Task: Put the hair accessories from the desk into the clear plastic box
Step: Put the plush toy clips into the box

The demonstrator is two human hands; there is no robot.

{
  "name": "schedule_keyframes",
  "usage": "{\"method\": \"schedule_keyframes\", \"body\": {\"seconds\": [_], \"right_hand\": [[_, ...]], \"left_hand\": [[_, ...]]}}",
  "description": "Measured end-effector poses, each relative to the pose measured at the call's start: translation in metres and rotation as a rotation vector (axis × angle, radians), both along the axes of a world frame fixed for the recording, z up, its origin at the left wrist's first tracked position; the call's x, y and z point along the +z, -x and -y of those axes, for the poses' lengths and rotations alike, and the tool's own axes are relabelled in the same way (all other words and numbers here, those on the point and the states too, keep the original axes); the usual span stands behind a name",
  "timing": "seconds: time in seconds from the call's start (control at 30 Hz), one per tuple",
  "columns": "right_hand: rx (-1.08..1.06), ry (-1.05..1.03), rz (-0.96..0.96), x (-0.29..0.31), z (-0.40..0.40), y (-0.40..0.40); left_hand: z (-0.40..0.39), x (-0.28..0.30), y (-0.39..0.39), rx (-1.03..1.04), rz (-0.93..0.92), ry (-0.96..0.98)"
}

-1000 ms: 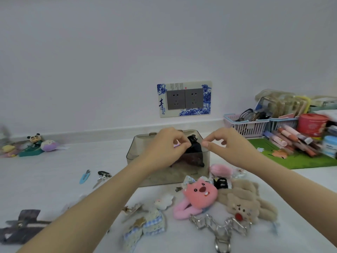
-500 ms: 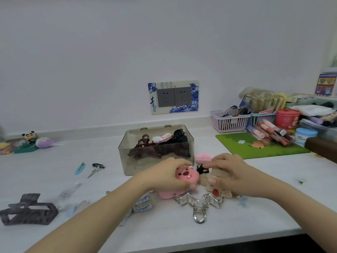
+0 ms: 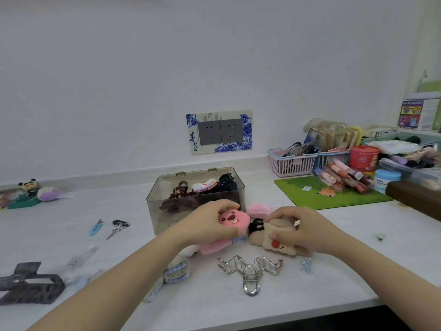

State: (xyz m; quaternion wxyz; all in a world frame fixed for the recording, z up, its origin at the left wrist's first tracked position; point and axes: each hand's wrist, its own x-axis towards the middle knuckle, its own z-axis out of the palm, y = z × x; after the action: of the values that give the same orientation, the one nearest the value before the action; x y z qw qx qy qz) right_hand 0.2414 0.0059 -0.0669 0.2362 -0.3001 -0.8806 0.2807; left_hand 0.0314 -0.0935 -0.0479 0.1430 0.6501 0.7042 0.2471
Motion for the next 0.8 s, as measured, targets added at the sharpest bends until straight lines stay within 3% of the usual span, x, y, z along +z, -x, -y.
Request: {"method": "schedule_keyframes", "body": {"seconds": [0.53, 0.8], "right_hand": [[0.037, -0.012, -0.217, 0.071, -0.009, 0.053], [0.139, -0.041, -0.099, 0.090, -0.036, 0.123]], "left_hand": [[0.008, 0.067, 0.043, 0.168, 0.224, -0.287], [-0.016, 0.082, 0.097, 0.252, 0.320, -0.335]]}}
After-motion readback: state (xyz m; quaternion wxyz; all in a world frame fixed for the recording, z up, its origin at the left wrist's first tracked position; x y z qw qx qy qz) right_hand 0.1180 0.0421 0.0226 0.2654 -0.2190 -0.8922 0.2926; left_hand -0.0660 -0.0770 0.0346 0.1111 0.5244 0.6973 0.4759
